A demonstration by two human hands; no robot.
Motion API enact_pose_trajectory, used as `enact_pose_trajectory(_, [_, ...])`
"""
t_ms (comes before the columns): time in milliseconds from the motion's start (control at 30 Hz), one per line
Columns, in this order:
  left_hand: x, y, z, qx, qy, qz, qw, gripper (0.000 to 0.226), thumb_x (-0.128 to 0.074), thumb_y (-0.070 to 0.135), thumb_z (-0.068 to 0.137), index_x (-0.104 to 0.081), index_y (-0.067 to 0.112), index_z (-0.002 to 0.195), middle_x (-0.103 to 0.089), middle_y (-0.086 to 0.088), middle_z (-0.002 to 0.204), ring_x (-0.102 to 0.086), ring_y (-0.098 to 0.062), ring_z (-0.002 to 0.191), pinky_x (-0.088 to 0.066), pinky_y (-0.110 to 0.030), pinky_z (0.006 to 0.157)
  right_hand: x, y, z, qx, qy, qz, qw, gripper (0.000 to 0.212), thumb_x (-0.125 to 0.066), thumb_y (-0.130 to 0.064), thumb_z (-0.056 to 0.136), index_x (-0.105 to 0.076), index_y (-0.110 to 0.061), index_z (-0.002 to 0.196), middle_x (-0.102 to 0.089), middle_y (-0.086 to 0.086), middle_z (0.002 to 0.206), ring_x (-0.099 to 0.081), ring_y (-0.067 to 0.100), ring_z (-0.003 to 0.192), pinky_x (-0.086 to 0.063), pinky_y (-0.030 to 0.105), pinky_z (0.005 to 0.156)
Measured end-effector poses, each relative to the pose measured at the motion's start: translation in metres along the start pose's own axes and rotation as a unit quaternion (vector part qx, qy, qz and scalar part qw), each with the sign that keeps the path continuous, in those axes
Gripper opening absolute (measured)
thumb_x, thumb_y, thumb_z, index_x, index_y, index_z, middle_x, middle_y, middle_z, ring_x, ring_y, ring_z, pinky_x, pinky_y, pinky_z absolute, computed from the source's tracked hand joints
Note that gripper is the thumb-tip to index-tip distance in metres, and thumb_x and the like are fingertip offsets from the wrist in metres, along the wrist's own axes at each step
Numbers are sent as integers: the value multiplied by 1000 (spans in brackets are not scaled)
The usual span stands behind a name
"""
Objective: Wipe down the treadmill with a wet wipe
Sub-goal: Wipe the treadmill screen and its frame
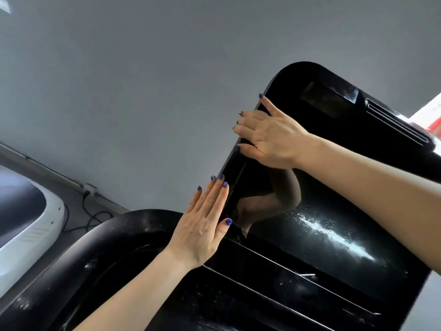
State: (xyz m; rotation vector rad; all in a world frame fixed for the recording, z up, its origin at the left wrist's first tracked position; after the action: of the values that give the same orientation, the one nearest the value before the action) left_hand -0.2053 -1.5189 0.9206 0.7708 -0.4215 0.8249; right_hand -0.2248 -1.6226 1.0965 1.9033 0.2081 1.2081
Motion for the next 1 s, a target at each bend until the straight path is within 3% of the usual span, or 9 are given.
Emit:
enact_pose_trajectory(200, [0,0,-2,2,7,-5,1000,64,-21,44,110,-3,10,162,-4,-9,170,-5,-22,157,-10,-41,126,-13,-5,-58,-2,-46,47,998,79,17,-70,90,9,-29,156,13,-10,165,17,10,152,22,47,120])
enact_pose_trajectory(300, [1,-1,-4,9,10,-2,1000,65,-21,45,110,-1,11,162,-2,-7,170,-5,-21,157,-9,-40,126,-5,-9,-37,-19,-46,25,998,84,16,-69,89,-1,-24,158,0,-6,167,9,11,154,21,46,120])
enact_pose_trajectory(367, [-1,-2,-11,18,1,4,1000,65,-19,46,110,1,12,162,1,-6,170,-3,-20,157,-7,-39,126,-5,-25,-6,-12,-48,2,999,99,19,-68,86,-32,-21,157,-30,-2,164,-12,15,155,19,48,121])
enact_pose_trajectory(433, [-2,-2,-21,23,-10,13,1000,65,-17,47,110,1,12,162,2,-6,170,-3,-20,157,-7,-38,126,-15,-49,21,20,-47,-36,998,121,32,-70,80,-68,-18,124,-65,1,132,-45,19,141,14,53,123])
enact_pose_trajectory(500, [-2,-3,-31,23,-18,22,999,65,-17,47,110,-1,10,162,1,-6,170,-4,-21,157,-7,-39,126,-20,-62,31,36,-41,-46,997,124,39,-67,76,-73,-17,97,-72,0,103,-62,21,118,8,56,124])
enact_pose_trajectory(600, [-4,-7,-45,30,-32,30,999,66,-17,48,110,-1,10,162,3,-5,170,-4,-20,157,-9,-41,125,-18,-65,5,41,-30,-16,999,113,29,-67,85,-63,-18,129,-63,1,132,-49,23,135,8,52,124])
enact_pose_trajectory(700, [-7,-8,-56,36,-44,27,998,67,-18,48,110,-1,10,162,3,-5,170,-3,-19,157,-11,-42,124,-18,-67,-40,41,-12,28,999,86,7,-65,99,-34,-16,156,-32,3,163,-21,22,153,6,51,123])
enact_pose_trajectory(833, [-10,-9,-66,38,-56,40,997,67,-14,49,110,-2,10,162,3,-6,170,-3,-18,157,-9,-40,125,-20,-56,-58,29,0,42,999,71,-3,-61,103,-25,-22,159,-21,-3,165,-12,16,154,12,49,122])
enact_pose_trajectory(1000, [-13,-9,-78,52,-82,42,994,68,-11,51,109,4,11,161,8,-5,170,2,-17,157,-5,-38,125,-16,-61,-13,-41,-20,10,999,91,10,-64,91,-31,-17,157,-31,1,163,-12,18,155,17,52,121])
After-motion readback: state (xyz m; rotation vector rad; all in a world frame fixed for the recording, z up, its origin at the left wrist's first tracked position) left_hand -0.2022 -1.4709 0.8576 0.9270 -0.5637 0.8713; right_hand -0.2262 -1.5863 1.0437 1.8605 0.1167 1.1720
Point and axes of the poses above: each hand's wrist, its own z-axis towards the middle knuckle, its own x-axis out of the back of the hand, y = z × x, the point moved 9 cm from there along z, towards the middle knuckle
